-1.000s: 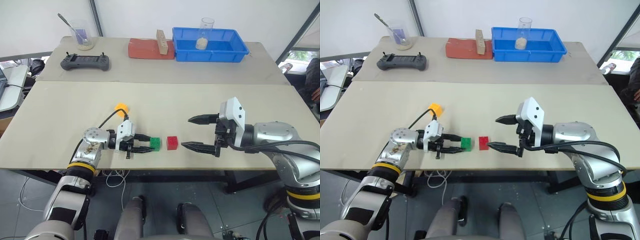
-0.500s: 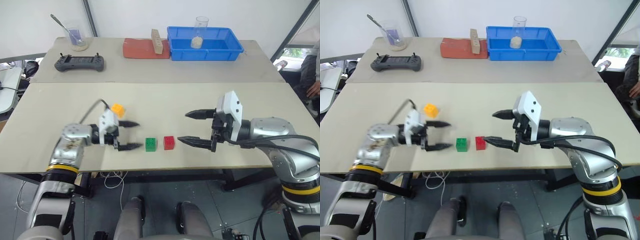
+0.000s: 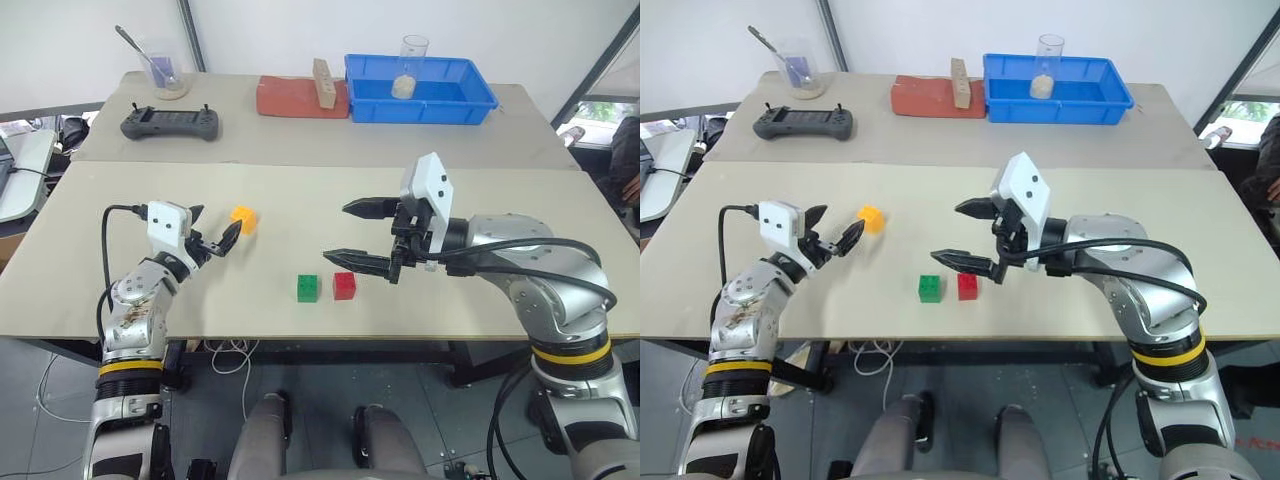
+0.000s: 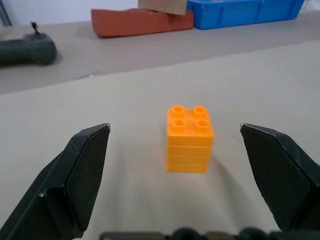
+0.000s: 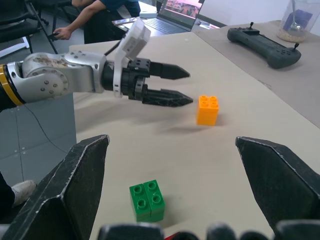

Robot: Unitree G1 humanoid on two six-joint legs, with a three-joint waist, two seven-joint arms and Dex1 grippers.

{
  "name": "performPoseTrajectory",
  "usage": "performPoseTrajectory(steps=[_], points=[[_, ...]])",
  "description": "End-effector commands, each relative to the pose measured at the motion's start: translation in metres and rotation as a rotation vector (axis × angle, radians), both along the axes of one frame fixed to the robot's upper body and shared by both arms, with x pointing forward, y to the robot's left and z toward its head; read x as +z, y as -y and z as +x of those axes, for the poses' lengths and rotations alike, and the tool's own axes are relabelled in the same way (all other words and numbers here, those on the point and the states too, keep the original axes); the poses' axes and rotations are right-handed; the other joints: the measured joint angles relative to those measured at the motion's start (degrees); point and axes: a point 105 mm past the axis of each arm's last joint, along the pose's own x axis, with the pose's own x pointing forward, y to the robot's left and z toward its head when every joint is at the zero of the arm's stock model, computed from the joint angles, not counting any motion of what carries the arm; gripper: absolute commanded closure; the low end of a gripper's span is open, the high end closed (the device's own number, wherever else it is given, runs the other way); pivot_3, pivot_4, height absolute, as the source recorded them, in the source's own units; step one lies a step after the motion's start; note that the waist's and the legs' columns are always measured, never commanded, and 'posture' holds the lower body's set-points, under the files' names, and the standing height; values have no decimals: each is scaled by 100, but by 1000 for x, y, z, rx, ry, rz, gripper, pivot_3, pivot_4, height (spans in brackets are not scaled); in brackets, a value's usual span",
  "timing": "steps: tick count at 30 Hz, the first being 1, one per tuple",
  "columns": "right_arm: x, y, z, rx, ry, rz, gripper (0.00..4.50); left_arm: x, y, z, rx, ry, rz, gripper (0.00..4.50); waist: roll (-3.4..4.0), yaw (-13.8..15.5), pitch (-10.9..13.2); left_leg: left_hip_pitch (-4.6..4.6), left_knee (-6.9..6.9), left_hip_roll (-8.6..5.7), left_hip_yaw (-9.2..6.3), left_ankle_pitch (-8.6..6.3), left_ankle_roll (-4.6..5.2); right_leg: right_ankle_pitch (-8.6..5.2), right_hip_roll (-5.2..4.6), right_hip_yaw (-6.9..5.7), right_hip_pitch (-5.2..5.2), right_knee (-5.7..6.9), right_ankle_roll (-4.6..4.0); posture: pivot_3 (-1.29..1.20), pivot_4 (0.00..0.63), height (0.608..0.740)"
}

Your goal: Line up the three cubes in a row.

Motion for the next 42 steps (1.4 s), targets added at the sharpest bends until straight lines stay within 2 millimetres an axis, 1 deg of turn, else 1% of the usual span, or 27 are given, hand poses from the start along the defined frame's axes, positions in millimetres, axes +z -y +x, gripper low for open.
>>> performPoseTrajectory(steps=[1,3,5,8,11,12,16,19,20,21,22,24,26,28,30,33,36,42], points=[[13,4,0,-13,65,4,0,6,17,14,-39,38,12,57,0,3,0,0,0,-1,0,0,0,0,0,-1,0,0,1,0,150,740],[13,6,-1,-22,65,1,0,3,18,21,-27,31,14,57,-1,-13,0,0,0,-1,0,0,0,1,1,0,0,0,1,0,150,740],[13,8,-2,-32,65,-2,0,1,15,28,11,29,18,57,-1,-23,0,-1,0,-1,0,1,1,1,3,1,-1,0,1,0,150,740],[12,12,-3,-48,65,-4,0,-2,11,32,40,31,27,57,-1,-44,0,1,-1,1,-2,19,30,0,8,4,-2,1,0,0,150,740],[12,15,-4,-63,62,-4,0,-5,10,31,36,30,32,828,-2,-40,1,0,-3,1,-2,17,27,0,8,5,-3,1,0,0,150,740],[12,15,-4,-66,61,-3,0,-5,10,31,34,31,32,1391,-2,-34,1,0,-3,1,-2,16,26,1,8,4,-4,1,0,0,150,740],[11,16,-5,-72,58,1,0,-6,8,30,33,26,46,3185,-2,-19,1,0,-3,1,-1,11,18,1,5,4,-2,-1,1,0,150,740],[9,17,-5,-73,52,-4,0,-2,4,30,36,28,58,3185,-2,-20,1,-1,-3,0,0,11,18,1,3,4,-2,-1,1,0,150,740],[9,17,-5,-73,51,-5,0,0,5,29,13,34,63,3185,-2,-21,1,-1,-3,0,0,11,18,1,4,4,-2,-1,1,0,150,740],[8,18,-5,-73,49,-6,0,4,12,24,-51,53,87,3185,-3,-22,1,-1,-3,1,0,11,18,1,4,4,-2,-1,1,0,150,740],[8,18,-5,-72,48,-6,0,6,19,17,-121,68,118,3185,-2,-26,1,-1,-3,0,0,12,19,1,4,4,-3,-1,1,0,150,740],[8,18,-5,-67,44,-4,0,6,34,0,-282,53,127,3185,-2,-33,1,0,-5,0,2,6,9,0,2,5,-3,-2,0,0,150,740],[7,17,-5,-59,40,-3,0,3,44,-22,-449,25,152,3185,-2,-47,1,0,-9,2,3,0,0,0,1,6,-4,-4,-2,0,150,740],[5,17,-5,-50,36,-6,0,0,48,-43,-588,-17,176,3185,-1,-70,1,0,-12,4,4,0,-1,-1,1,5,-6,-5,-6,0,150,740],[4,17,-5,-45,34,-9,0,-4,48,-58,-700,-59,210,3185,-1,-90,1,1,-15,8,4,-1,-1,-8,2,3,-9,-3,-19,0,150,740],[4,17,-4,-39,33,-12,0,-11,47,-75,-832,-110,263,3185,-1,-103,1,3,-20,8,4,-1,-2,-24,1,1,-10,-3,-48,0,150,740],[4,16,-5,-35,33,-11,0,-17,48,-79,-906,-136,299,3185,0,-90,1,2,-20,4,6,-1,-2,-27,-6,-1,-9,-5,-53,0,150,740],[3,17,-8,-33,28,-14,0,-25,52,-72,-970,-150,329,3185,-1,-64,1,1,-15,3,8,-1,-1,-26,-5,-1,-7,-7,-50,0,150,740]])
